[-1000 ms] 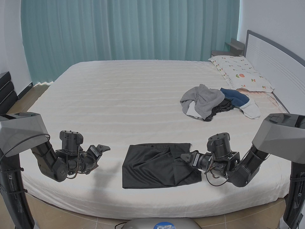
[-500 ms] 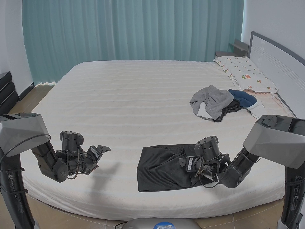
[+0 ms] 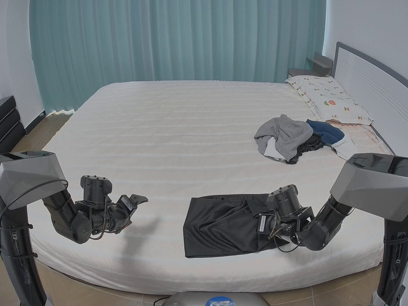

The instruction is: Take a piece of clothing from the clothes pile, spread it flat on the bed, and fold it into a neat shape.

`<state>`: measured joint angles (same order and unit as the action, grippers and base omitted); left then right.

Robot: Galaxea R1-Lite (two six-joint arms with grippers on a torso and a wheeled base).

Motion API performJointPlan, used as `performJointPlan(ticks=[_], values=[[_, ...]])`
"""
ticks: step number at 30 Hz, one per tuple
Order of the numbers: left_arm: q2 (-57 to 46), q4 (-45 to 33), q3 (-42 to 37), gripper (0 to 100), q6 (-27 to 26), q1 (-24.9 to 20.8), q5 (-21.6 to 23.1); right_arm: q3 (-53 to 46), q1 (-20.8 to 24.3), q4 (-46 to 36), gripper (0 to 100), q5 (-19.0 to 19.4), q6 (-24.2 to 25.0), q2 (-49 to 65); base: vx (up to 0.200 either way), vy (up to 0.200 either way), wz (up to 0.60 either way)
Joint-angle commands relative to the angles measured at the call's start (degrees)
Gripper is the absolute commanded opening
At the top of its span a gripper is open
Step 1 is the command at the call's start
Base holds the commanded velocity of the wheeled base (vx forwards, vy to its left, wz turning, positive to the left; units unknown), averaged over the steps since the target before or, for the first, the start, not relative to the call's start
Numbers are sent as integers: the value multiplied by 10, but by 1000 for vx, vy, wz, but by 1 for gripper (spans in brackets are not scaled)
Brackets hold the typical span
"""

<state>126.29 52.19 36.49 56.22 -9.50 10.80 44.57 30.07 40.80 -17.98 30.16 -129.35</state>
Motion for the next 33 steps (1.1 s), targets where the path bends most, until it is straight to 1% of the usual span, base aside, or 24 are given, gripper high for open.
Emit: performJointPlan(ticks=[1,2,5,8,9,12,13,15,17,20,21,23,28,31,32,33], values=[[1,0,0,100,0,0,0,-48,-24,3,0,16,-2,43,0,0,0],[1,0,0,100,0,-1,0,-67,-32,5,0,40,-3,53,0,0,0],[1,0,0,100,0,0,0,-97,-47,10,0,70,-4,65,0,0,0],[1,0,0,100,0,0,0,-111,-57,24,0,77,-7,63,0,0,0],[1,0,0,100,0,0,0,-121,-65,39,0,84,-12,59,0,0,0],[1,0,0,100,0,-1,0,-148,-69,74,0,104,-22,45,0,0,0],[1,0,0,100,0,-1,0,-148,-69,74,0,104,-22,45,0,0,0],[2,0,0,100,0,-1,0,-167,-77,118,0,109,-41,24,0,0,0],[1,0,0,100,0,-1,0,-180,-80,144,0,109,-54,14,0,0,0],[1,0,0,100,0,-1,0,-206,-81,185,0,109,-59,-2,0,0,0],[1,0,0,100,0,-1,0,-208,-81,191,100,109,-60,-4,0,0,0],[2,0,0,100,0,-1,0,-217,-84,213,100,109,-62,-4,0,0,0],[2,0,0,100,0,-1,0,-220,-105,218,100,109,-62,30,0,0,0],[2,0,0,100,0,-1,0,-207,-127,219,100,112,-62,60,0,0,0],[2,0,0,100,0,-1,0,-207,-127,219,100,112,-62,60,0,0,0],[2,0,0,100,0,-1,0,-185,-130,217,100,117,-56,74,0,0,0]])
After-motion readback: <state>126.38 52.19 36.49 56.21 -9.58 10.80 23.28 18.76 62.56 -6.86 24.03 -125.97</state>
